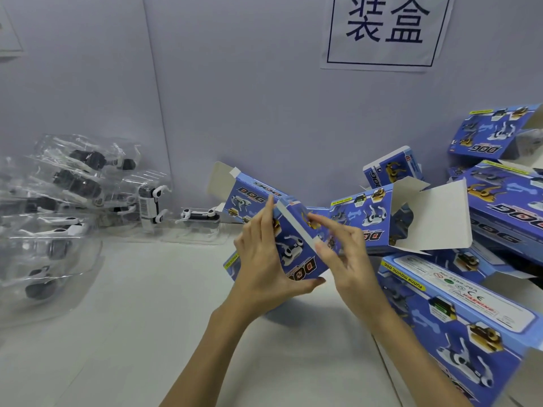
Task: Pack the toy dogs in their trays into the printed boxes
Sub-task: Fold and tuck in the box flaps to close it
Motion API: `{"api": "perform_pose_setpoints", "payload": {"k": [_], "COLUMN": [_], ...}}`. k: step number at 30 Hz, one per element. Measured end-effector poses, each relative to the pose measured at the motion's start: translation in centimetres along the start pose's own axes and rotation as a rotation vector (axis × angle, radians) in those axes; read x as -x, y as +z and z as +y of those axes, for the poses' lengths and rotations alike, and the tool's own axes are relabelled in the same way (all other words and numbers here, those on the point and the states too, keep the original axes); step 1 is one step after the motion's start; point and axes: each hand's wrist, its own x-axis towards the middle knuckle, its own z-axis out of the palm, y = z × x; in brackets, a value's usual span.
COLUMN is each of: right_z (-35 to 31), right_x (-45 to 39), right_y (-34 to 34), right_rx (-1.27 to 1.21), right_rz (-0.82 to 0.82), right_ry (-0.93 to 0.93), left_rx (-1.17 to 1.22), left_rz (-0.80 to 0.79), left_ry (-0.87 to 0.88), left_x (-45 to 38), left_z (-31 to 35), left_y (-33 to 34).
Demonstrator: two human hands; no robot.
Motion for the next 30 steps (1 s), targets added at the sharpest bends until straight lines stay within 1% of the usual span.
{"api": "perform_pose_setpoints", "payload": {"k": [1,4,5,8,14,20,24,28,30], "right_z": [0.0,0.2,0.2,0.3,0.7,1.5,1.8,2.1,2.0], "right_x": [0.0,-0.3,-0.3,-0.4,-0.1,0.0,0.2,0.5,0.5], "right_y": [-0.3,-0.3,-0.2,-0.4,0.2,0.8,0.9,0.9,0.9], "right_rx": [0.008,0.003,0.012,0.038,0.044,0.085,0.190,0.391,0.408], "right_rz": [0.014,0.054,0.067,0.127,0.117,0.138,0.072,-0.045,-0.079], "right_ry": [-0.012,-0.023,-0.017,-0.051,-0.065,-0.134,-0.154,-0.133,-0.124], "left_rx": [-0.023,-0.192,-0.212,-0.168,-0.175,-0.190,-0.241,-0.244,-0.244], "left_rz": [-0.013,-0.073,-0.094,-0.126,-0.122,-0.117,-0.124,-0.115,-0.106], "left_ry": [0.029,0.214,0.243,0.210,0.190,0.200,0.198,0.193,0.198], "left_x": [0.0,0.5,0.6,0.5,0.5,0.5,0.7,0.8,0.8], "left_z": [0.2,0.3,0.2,-0.2,0.0,0.7,1.1,1.0,0.8], "left_y": [0.2,0.9,0.9,0.5,0.4,0.2,0.4,0.6,0.6]}}
